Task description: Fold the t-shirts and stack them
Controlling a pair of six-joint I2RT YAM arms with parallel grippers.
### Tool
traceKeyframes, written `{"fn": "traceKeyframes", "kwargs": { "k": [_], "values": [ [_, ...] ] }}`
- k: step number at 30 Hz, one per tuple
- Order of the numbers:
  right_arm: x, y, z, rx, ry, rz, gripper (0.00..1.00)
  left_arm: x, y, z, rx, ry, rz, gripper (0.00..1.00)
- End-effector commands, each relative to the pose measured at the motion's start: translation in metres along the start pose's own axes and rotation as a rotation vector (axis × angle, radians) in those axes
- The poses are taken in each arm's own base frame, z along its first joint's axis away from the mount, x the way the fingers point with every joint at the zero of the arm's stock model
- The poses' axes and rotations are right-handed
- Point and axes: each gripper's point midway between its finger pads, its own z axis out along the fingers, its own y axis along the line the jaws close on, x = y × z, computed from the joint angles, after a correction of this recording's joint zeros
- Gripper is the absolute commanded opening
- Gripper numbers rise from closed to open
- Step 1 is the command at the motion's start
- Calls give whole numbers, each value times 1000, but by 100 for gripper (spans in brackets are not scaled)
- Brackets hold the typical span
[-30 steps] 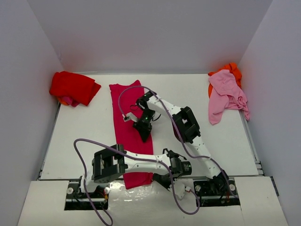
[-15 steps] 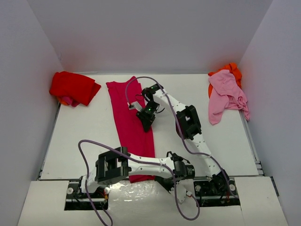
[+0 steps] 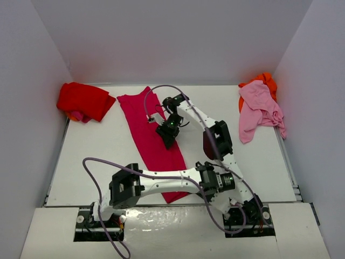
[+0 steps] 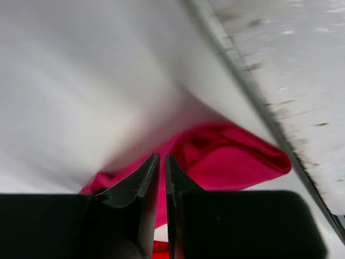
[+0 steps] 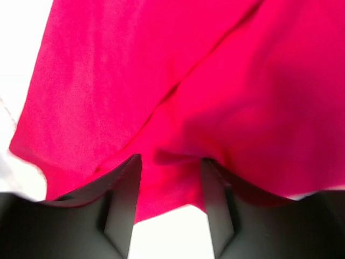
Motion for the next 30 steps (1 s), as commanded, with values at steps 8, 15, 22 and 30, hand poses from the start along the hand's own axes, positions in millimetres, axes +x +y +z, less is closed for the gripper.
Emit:
{"fn": "traceKeyframes", "kwargs": {
  "k": [8,15,22,30],
  "values": [
    [-19,-26,-117,409,-114,-134,56,94,46,-106,-257,-62,-265,13],
    [8,-61,-125,509,-40,-54,0,184,91,-114,-427,-85,-561,6],
    [72,-120,-152,601,-23,196,0,255,110,-129,-575,-39,-749,0],
    [138,-60,-124,403,78,120,0,316,100,-96,-562,108,-896,0]
  ]
}}
